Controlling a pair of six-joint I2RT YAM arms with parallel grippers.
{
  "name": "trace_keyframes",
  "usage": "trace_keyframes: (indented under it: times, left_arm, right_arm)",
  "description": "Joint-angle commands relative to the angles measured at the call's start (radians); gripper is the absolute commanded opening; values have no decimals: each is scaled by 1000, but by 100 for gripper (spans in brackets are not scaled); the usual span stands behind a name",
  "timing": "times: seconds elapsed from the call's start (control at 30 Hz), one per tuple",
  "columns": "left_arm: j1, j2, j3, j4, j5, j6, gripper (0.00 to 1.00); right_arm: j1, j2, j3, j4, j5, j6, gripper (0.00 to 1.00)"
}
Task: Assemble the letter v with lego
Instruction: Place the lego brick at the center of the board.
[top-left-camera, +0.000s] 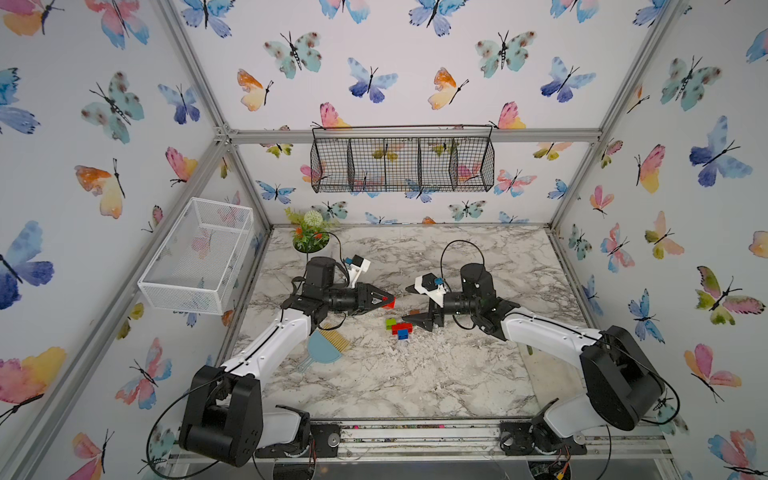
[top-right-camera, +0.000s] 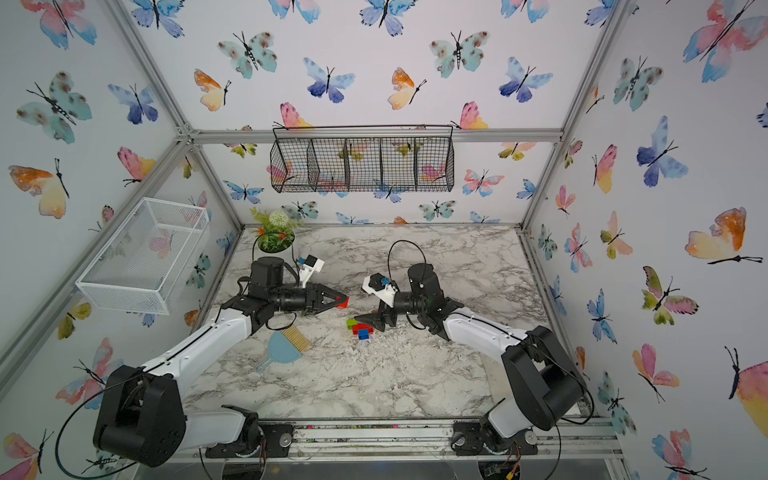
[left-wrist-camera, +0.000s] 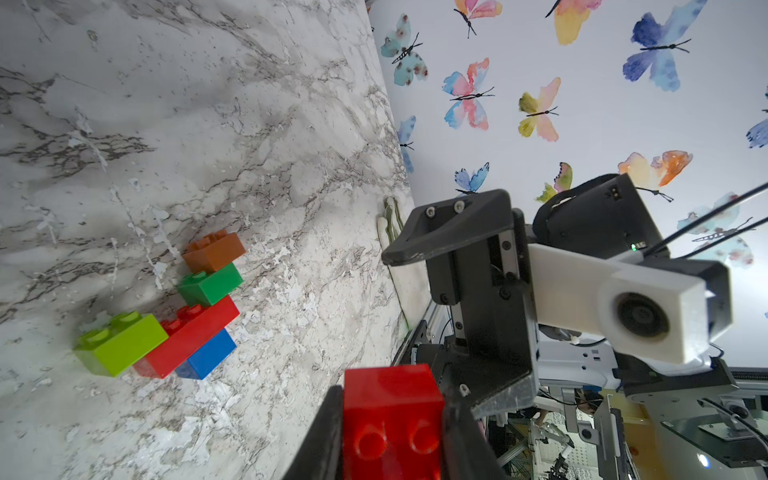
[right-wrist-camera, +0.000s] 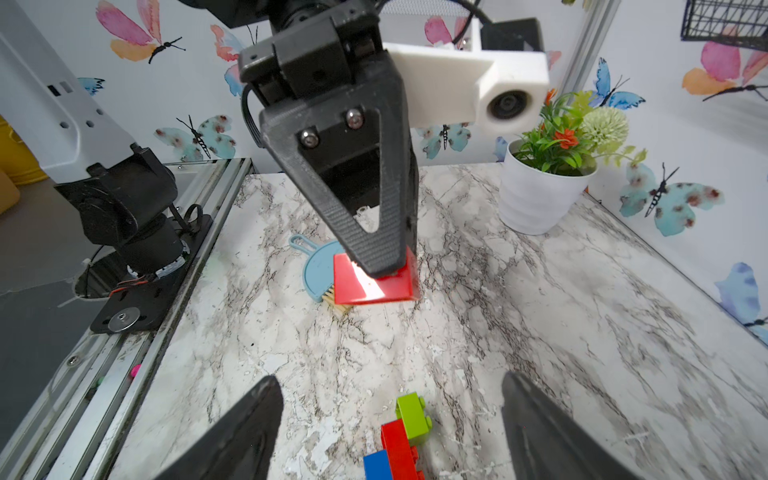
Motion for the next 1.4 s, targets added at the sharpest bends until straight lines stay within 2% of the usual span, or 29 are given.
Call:
trace_keyframes:
  times: [0.0, 0.17, 0.37, 0.43, 0.57, 0.67, 0.83, 0.87, 0.93, 1.0, 1.13, 1.2, 1.3, 1.37]
  left_arm:
    - [-3, 9, -4, 40, 46, -18, 19]
    - [-4, 33, 2, 52, 43, -16, 19]
    - [-6, 54, -13, 70, 43, -17, 19]
    - [-6, 58, -21, 77, 43, -17, 19]
    - [-6, 68, -27, 88, 43, -23, 20]
    - [-6, 71, -27, 104, 43, -34, 22]
    - [5, 67, -32, 125, 34, -55, 25]
    - [10, 66, -35, 127, 28, -62, 28]
    - [24, 57, -42, 134, 15, -74, 41]
    - [42, 31, -56, 134, -21, -85, 64]
    - [109, -63, -98, 105, -102, -94, 82]
    - [163, -114, -118, 50, -167, -91, 86]
    - [219, -159, -117, -78, -299, -67, 86]
    - [228, -179, -103, -166, -411, -47, 87]
  right_arm:
    - [36, 21, 54, 28, -6, -27, 85]
    - [67, 64, 83, 28, 58, -5, 82]
    - [87, 85, 100, 40, 109, 32, 66]
    - [90, 90, 112, 23, 119, 36, 55]
    - [97, 99, 116, 28, 131, 53, 41]
    - [108, 113, 138, -13, 141, 61, 34]
    - [115, 124, 143, -37, 163, 101, 30]
    - [114, 125, 142, -38, 176, 119, 28]
    - [114, 128, 144, -39, 200, 162, 25]
    - [114, 132, 152, -50, 267, 257, 18]
    - [116, 122, 169, -91, 420, 539, 14]
    - [128, 131, 181, -118, 534, 678, 13]
    - [154, 202, 280, -280, 727, 852, 13]
    - [172, 268, 352, -376, 810, 927, 15]
